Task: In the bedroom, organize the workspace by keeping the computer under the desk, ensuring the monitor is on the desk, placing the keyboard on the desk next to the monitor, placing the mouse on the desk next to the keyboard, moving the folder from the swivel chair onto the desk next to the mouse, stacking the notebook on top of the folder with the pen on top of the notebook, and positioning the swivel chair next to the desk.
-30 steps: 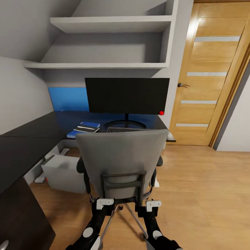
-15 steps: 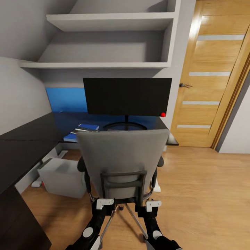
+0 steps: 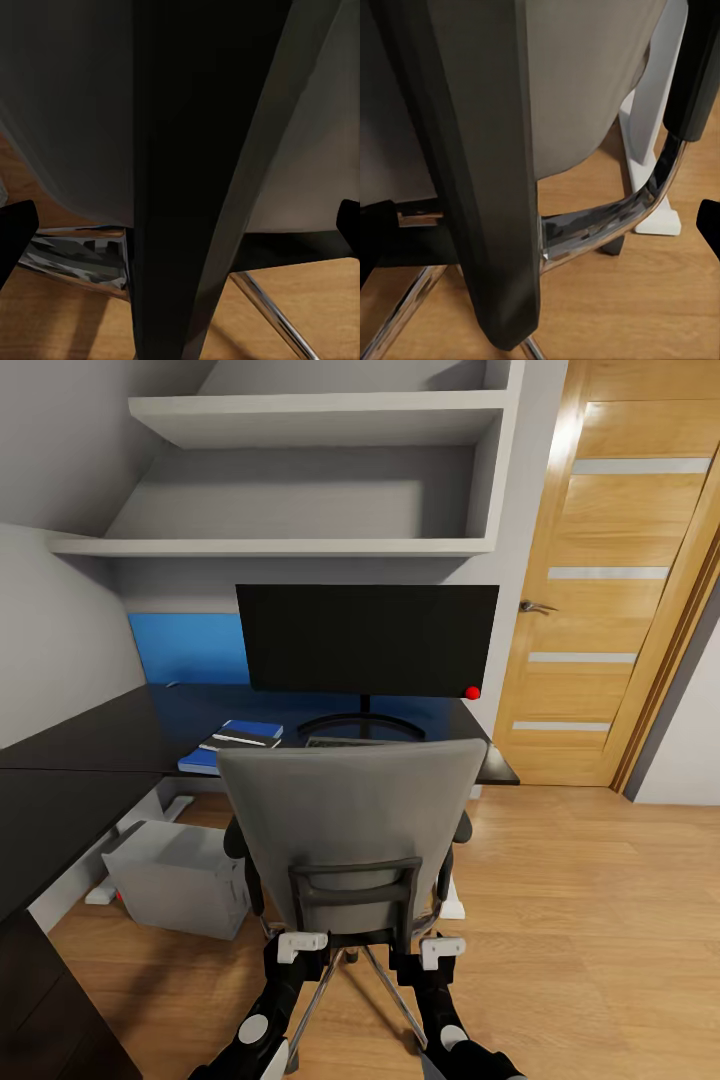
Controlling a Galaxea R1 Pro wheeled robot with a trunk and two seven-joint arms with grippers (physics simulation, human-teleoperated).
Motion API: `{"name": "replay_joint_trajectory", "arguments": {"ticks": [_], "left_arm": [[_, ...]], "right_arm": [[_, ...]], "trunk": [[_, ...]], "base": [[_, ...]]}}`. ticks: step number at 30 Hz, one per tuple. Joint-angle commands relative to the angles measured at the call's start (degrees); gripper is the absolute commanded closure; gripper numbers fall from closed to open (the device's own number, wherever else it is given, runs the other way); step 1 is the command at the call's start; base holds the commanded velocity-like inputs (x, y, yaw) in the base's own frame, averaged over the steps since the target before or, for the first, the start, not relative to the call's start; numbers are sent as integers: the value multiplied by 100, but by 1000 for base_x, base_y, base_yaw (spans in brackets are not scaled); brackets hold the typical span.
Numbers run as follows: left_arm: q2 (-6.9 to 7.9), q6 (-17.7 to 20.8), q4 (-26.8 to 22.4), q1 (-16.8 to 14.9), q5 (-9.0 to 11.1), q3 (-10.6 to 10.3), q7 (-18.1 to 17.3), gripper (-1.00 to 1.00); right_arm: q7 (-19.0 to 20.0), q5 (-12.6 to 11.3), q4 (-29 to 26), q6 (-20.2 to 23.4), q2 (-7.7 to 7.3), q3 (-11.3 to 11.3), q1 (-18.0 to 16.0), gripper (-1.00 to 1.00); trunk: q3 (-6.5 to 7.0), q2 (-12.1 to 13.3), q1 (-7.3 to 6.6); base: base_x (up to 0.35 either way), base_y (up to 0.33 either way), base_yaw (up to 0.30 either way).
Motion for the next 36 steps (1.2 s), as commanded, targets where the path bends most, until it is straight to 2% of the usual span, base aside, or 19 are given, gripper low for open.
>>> {"name": "replay_joint_trajectory", "arguments": {"ticks": [1, 5, 10, 14, 29, 36], "left_arm": [[7, -23, 4, -5, 59, -47, 44, -100], [7, -61, 8, -5, 59, -47, 44, -100], [7, -497, 159, -5, 54, -47, 52, -100], [7, -673, 239, -5, 51, -47, 51, -100], [7, -738, 274, -5, 54, -47, 48, -100], [7, -736, 276, -5, 56, -47, 48, -100]], "right_arm": [[-34, -48, 15, -37, -1, 38, -5, -100], [-34, -48, 47, -135, 0, 41, -5, -100], [-34, -48, 150, -325, 0, 45, -5, -100], [-34, -48, 196, -388, 0, 45, -5, -100], [-34, -48, 212, -409, 1, 45, -5, -100], [-34, -48, 212, -410, 1, 45, -5, -100]], "trunk": [[-5, -2, -1], [-5, -2, -1], [-5, -2, -1], [-5, -2, -1], [-5, -2, -1], [-5, -2, -1]], "base": [[2, 0, 0], [1, 0, 0], [0, 0, 0], [0, 0, 0], [-5, 0, 0], [-156, 0, 0]]}}
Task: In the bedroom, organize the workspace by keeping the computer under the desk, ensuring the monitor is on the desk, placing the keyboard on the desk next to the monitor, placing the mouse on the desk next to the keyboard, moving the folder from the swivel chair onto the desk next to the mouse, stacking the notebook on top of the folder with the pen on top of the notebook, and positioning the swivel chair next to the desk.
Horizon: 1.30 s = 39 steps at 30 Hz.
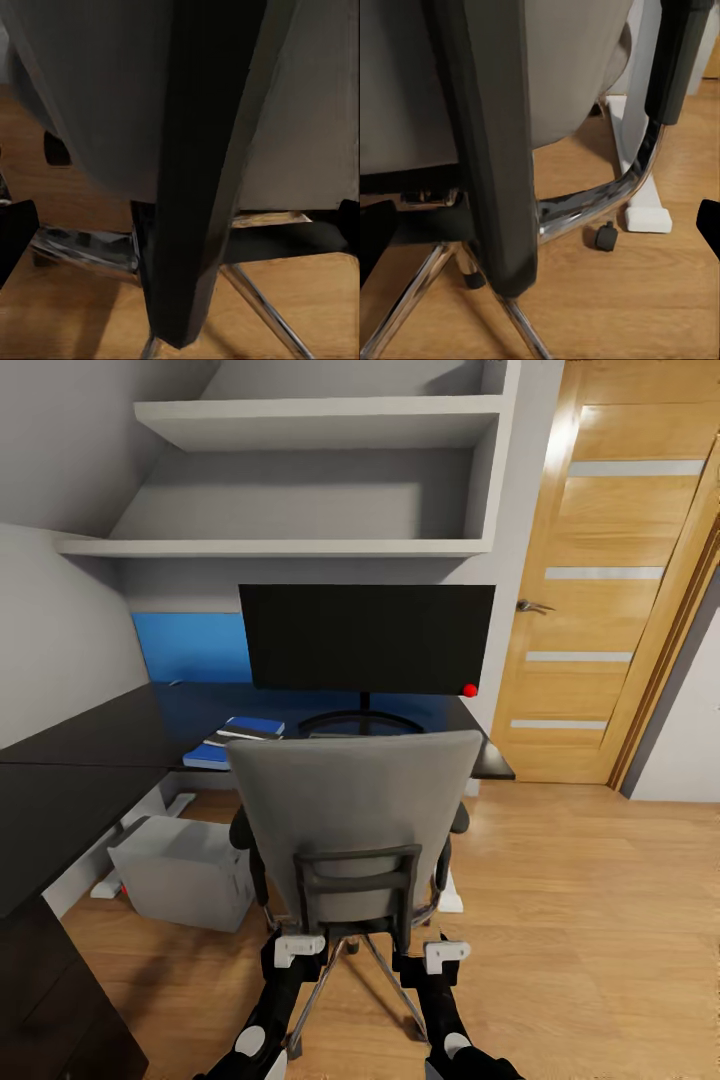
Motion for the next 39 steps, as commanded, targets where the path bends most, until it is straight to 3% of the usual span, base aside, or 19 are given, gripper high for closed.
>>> {"name": "replay_joint_trajectory", "arguments": {"ticks": [1, 30, 39], "left_arm": [[6, -24, 4, -5, 59, -48, 40, -100], [19, -22, 0, -5, 70, -28, 46, -100], [106, -19, -26, -5, 308, 136, 28, -100]], "right_arm": [[-31, -37, 4, -15, 0, 50, -5, -100], [-31, -33, 4, -15, 0, 50, -5, -100], [-31, -35, 4, -15, 0, 50, -5, -100]], "trunk": [[-5, -3, -4], [-5, -3, -4], [-5, -3, -4]], "base": [[-255, 0, 0], [-302, 0, 0], [-251, 0, 0]]}}
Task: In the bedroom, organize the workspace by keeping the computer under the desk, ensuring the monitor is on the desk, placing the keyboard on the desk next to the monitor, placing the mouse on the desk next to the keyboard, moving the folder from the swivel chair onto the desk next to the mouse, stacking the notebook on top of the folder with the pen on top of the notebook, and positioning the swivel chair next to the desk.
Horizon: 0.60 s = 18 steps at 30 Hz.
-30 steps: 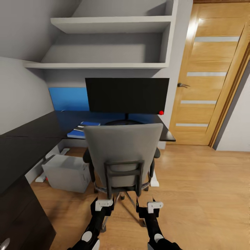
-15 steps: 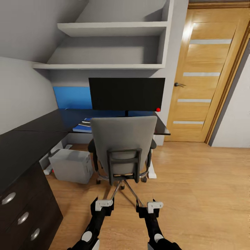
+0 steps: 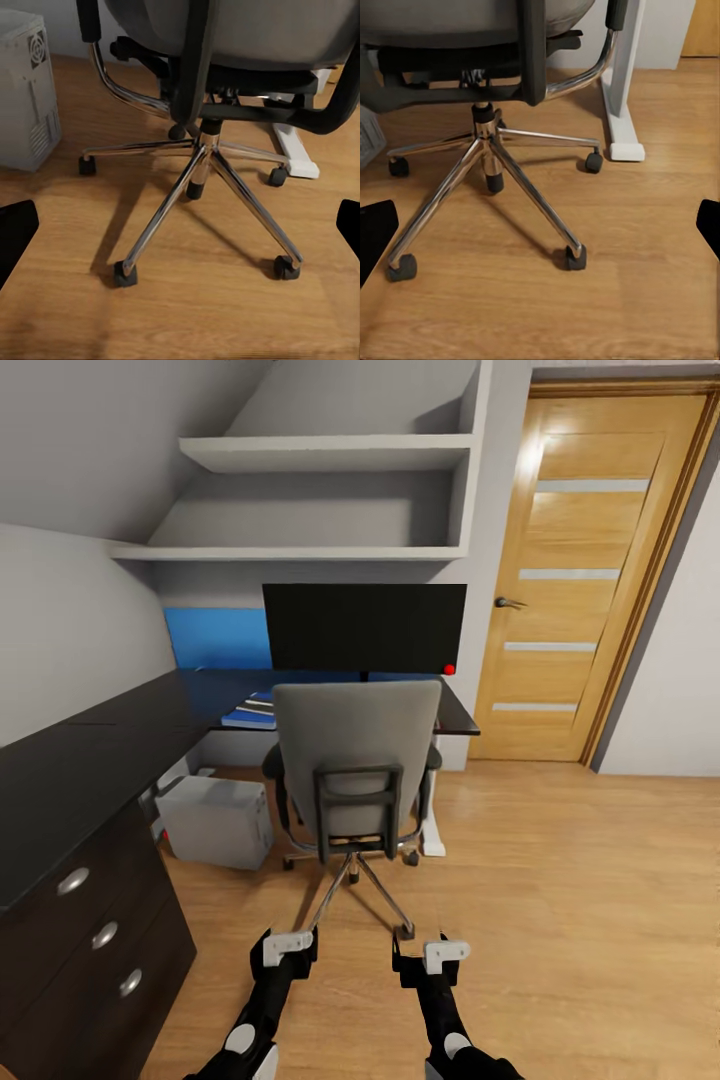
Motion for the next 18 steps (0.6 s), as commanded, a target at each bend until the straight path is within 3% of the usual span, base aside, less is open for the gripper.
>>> {"name": "replay_joint_trajectory", "arguments": {"ticks": [1, 9, 18], "left_arm": [[13, -22, 1, -5, 85, -30, 39, -100], [115, -16, -24, -5, 193, 104, 35, -100], [147, -12, -140, -5, 219, 433, 53, -100]], "right_arm": [[-31, -37, 4, -15, 0, 50, -5, -100], [-31, -38, 4, -15, 0, 46, -5, -100], [-31, -38, 4, -15, -6, 42, -5, -100]], "trunk": [[-5, -3, -3], [-5, -3, -3], [-5, -3, -3]], "base": [[-197, 0, 0], [-154, -12, 0], [-37, -44, 0]]}}
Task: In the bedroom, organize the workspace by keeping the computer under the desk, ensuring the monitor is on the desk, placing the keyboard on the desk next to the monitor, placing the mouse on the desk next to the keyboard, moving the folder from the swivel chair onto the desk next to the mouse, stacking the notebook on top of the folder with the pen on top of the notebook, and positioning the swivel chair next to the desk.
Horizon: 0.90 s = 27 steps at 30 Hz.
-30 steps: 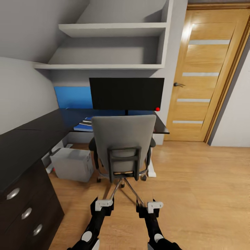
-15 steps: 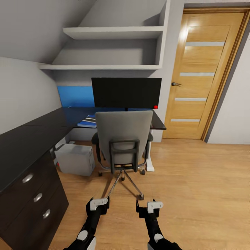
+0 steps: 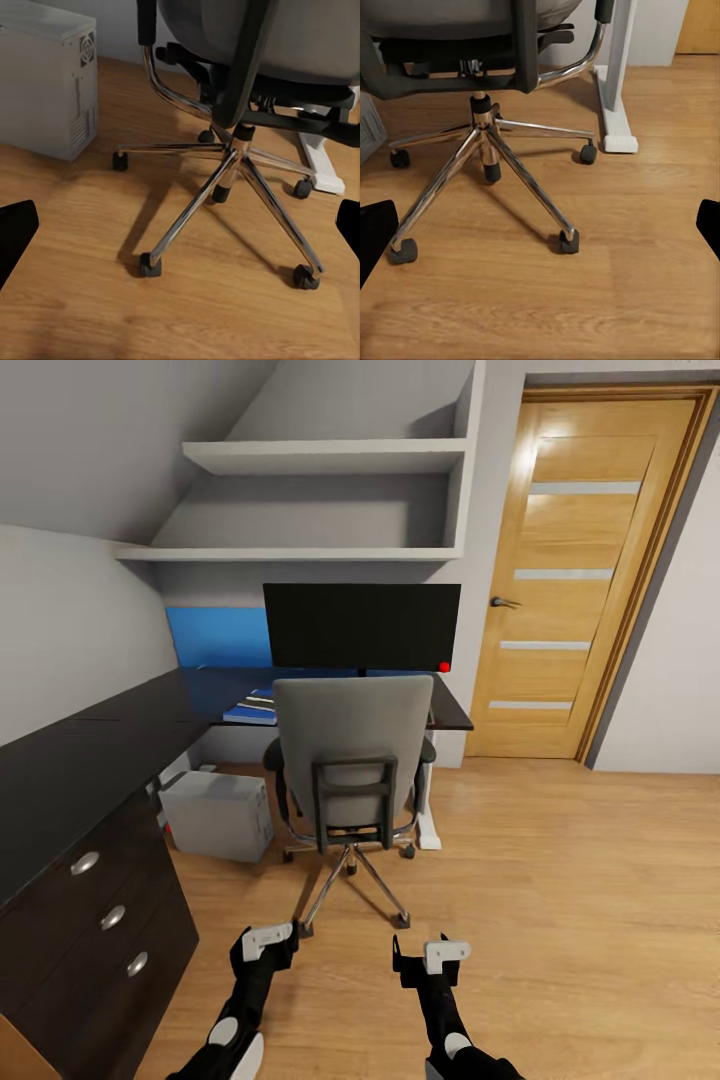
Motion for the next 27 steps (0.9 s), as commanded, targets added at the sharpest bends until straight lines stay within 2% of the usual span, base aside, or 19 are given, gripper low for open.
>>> {"name": "replay_joint_trajectory", "arguments": {"ticks": [1, 18, 27], "left_arm": [[7, -22, -5, -4, 39, -24, 51, -100], [-7, -13, 2, -4, 46, 56, 67, -100], [-22, 2, 69, -4, 37, 50, 72, -100]], "right_arm": [[-31, -37, 4, -14, -1, 50, -5, -100], [-31, -47, 4, -2, -19, 41, -5, -100], [-31, -54, 8, 1, -25, 35, -5, -100]], "trunk": [[-5, -2, -1], [-5, -2, -1], [156, 359, -199]], "base": [[-10, -13, 0], [-59, -58, 0], [-12, -12, 0]]}}
